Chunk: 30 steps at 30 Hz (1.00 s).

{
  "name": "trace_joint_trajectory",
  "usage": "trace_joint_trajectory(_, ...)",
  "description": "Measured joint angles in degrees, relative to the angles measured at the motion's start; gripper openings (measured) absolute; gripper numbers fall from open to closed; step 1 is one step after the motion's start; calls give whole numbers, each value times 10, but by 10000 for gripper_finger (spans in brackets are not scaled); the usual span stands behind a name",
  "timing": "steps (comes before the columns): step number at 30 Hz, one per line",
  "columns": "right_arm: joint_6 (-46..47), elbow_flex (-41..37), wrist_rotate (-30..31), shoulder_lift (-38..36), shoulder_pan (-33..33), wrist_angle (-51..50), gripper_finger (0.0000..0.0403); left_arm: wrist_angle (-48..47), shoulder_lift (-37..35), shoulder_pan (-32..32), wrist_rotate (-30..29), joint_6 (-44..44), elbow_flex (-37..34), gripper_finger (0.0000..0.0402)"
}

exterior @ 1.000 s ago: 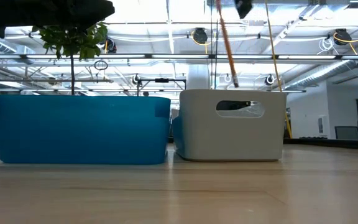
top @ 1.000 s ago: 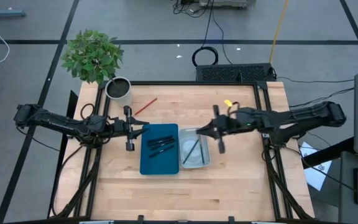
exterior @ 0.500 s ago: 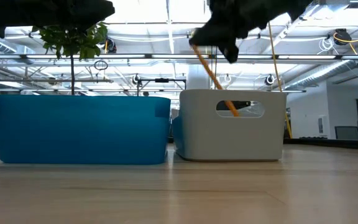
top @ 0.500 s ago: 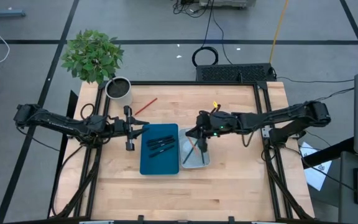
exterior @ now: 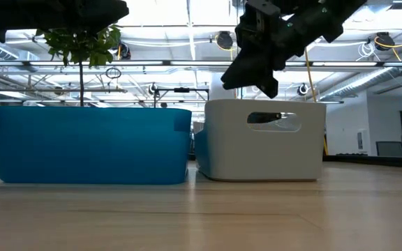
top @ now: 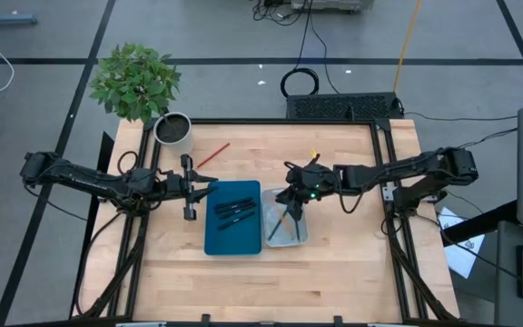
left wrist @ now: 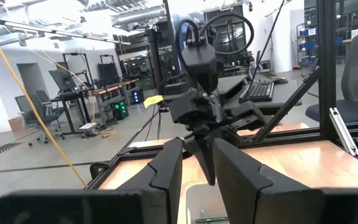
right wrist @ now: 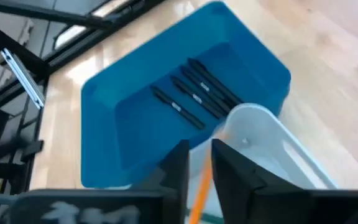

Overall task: Sort pens & pencils
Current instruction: Put the red colored pencil into the white bin

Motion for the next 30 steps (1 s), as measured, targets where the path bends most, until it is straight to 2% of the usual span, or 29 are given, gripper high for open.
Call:
trace_joint_trajectory(7,-8,-2,-12,-5,3,7,155,0,0,0,0,0,0,97)
trace_joint_trajectory(10,-51,-3,-12,-36,3,12,187,0,0,0,0,0,0,97)
trace_joint_trajectory(13,-114,-3,-4,-85,0,-10,202,-1,0,0,0,0,0,97)
trace_joint_trajectory(17,-218,-28,70,-149,6,5,204,-2,0,0,0,-2,0,97)
trace_joint_trajectory(20,-287,-96,109,-182,10,138,198,-2,0,0,0,-3,0,97)
trace_joint_trajectory(26,-345,-254,110,-199,-14,465,192,-3,0,0,-2,-8,0,97)
trace_joint_trajectory(30,-348,-311,109,-199,-27,580,192,-5,0,0,-23,2,0,97)
